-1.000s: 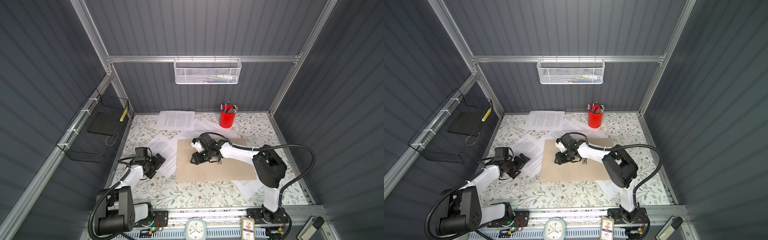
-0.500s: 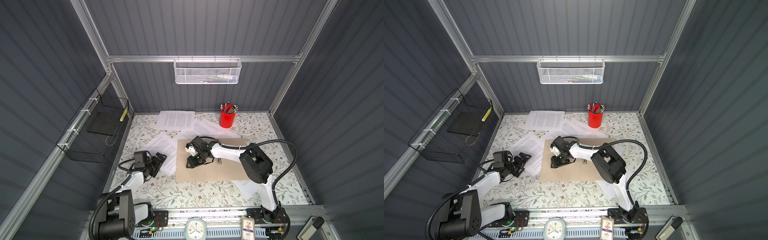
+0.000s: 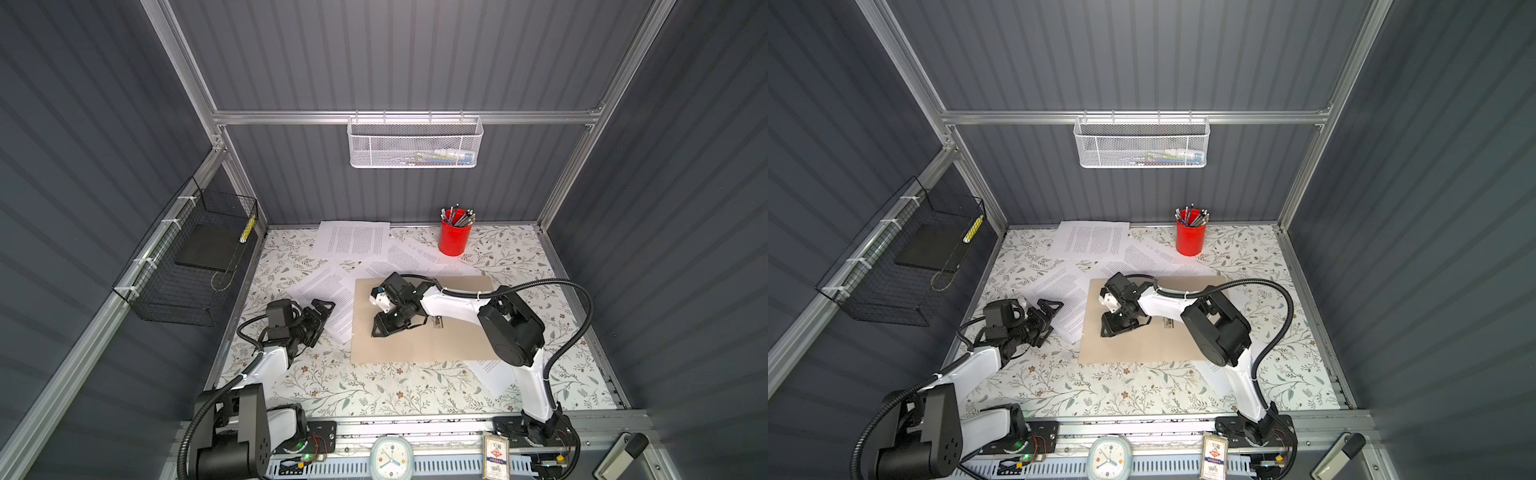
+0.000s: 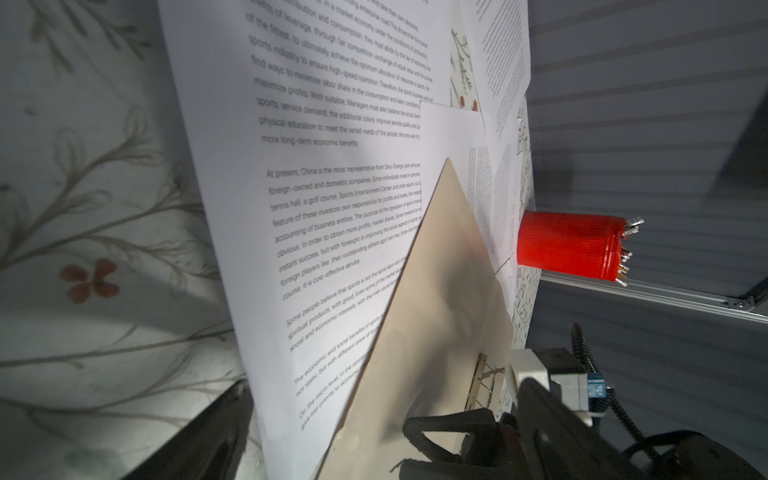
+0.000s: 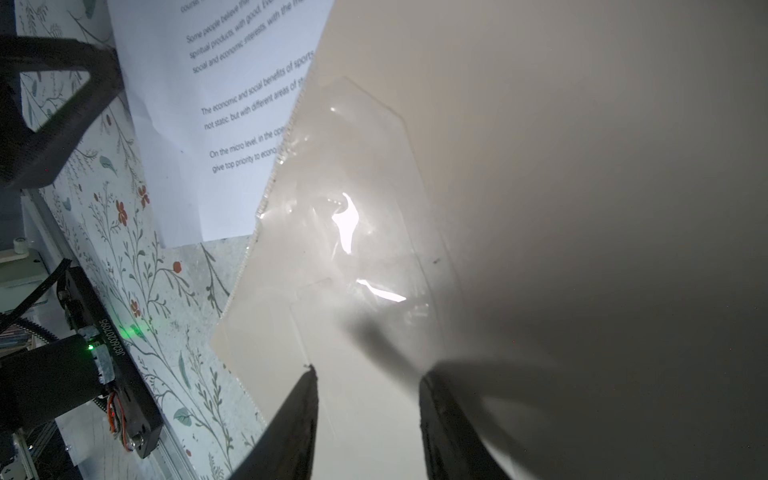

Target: Put the files into the folder

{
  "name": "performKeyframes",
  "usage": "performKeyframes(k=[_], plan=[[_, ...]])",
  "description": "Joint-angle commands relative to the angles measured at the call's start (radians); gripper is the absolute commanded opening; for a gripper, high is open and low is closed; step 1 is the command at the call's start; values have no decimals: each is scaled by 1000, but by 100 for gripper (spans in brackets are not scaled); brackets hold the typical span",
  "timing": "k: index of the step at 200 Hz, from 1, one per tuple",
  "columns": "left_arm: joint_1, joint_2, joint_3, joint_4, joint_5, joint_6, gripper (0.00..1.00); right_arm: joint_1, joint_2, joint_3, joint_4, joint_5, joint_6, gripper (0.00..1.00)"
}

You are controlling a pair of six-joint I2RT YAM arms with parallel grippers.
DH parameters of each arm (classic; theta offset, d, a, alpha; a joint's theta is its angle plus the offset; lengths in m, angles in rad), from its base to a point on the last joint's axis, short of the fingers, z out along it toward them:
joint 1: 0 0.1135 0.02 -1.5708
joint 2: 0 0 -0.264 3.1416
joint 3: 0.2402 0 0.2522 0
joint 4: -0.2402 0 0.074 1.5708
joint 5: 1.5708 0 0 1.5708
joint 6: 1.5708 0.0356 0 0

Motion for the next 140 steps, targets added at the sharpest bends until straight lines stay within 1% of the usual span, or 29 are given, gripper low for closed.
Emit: performKeyframes(k=[1,21,38,49,62,73,83,98,101,110,116,122,140], plan=[[1,19,2,42,17,-7,100,5,34,12,-25,-23,7,43],[1,57,23,12,-3,6,99,5,34,11,-20,-31,12,42],[1,82,25,14,-24,0,93,5,33,12,-18,-35,15,42],[1,97,25,36,-26,-11,84,5,30,8,-10,-42,15,44],[1,113,29,54,-26,-16,65,5,18,-7,3,-52,16,45],[1,121,31,61,-29,-22,54,4,13,-13,3,-53,17,46],[1,125,30,62,-38,-27,41,4,11,-11,3,-54,17,48],[1,126,32,52,-52,-29,27,2,8,-15,3,-60,17,51],[1,127,34,48,-55,-26,24,2,6,-16,28,-62,17,52],[1,128,40,30,-65,-24,11,1,1,-20,38,-69,17,54],[1,126,45,17,-72,-20,5,0,-4,-25,45,-72,19,55],[1,124,53,-2,-79,-12,0,-2,-15,-32,55,-75,23,57],[1,109,90,-101,-116,40,0,-18,-69,-70,92,-73,35,65]])
